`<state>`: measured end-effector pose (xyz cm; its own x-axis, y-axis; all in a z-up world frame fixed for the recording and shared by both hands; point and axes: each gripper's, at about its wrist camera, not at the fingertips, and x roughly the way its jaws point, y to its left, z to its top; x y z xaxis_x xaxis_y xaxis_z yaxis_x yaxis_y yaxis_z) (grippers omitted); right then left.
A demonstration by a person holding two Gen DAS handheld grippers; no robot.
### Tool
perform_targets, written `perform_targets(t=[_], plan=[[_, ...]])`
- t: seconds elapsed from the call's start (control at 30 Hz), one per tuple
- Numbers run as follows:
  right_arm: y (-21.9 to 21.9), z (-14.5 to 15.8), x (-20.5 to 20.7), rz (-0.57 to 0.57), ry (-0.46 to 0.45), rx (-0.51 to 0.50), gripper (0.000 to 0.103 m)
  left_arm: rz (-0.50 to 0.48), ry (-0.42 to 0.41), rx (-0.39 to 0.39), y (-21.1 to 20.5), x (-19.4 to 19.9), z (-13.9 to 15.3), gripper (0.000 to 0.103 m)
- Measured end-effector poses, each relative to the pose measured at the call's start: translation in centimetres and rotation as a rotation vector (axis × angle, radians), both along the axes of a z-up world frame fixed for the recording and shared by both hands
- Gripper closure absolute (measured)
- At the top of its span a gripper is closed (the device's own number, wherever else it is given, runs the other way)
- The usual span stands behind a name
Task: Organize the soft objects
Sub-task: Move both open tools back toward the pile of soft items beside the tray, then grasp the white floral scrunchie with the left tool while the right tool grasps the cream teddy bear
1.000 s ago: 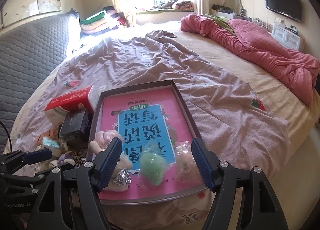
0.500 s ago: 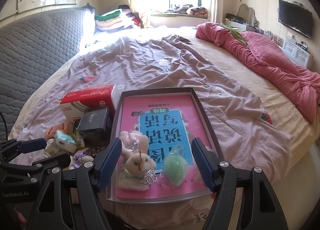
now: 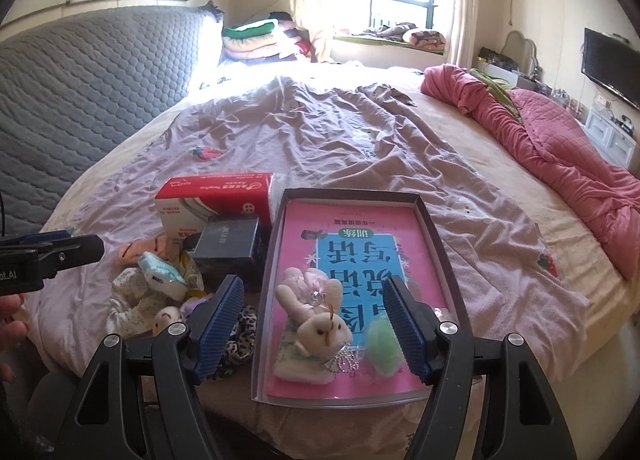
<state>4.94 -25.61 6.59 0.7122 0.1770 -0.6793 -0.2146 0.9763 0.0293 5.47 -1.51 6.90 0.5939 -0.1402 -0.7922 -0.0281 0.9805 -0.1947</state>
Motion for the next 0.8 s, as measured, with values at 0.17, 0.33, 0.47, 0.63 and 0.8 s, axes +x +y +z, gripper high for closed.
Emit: perform_targets(t=[0.17, 0.33, 0.47, 0.63, 0.8], plan=[[1.1, 0.3, -0.4, 0.04, -0.012, -0.007, 0.029, 0.037, 0.007, -0.002, 2.2, -0.7, -0.3, 0.022], [2.4, 0.4, -0.8, 0.083, -0.014, -0.017, 0.029, 0.068, 0.02, -0.001, 4.0, -1.2, -0.9, 0.022], [3.5, 0.2, -1.1, 0.125, -0.008, -0.018, 0.029, 0.091, 0.031, -0.001, 5.2, -1.7, -1.5, 0.022], [5.1, -0.4, -1.6, 0.176, 0.003, -0.025, 0.029, 0.112, 0.055, 0.007, 6.3, -2.3, -2.8, 0.022], [7.2, -1.3, -2.0, 0.237, 0.013, -0.054, 0.029, 0.12, 0.087, 0.011, 6.8, -2.6, -4.4, 0.022]])
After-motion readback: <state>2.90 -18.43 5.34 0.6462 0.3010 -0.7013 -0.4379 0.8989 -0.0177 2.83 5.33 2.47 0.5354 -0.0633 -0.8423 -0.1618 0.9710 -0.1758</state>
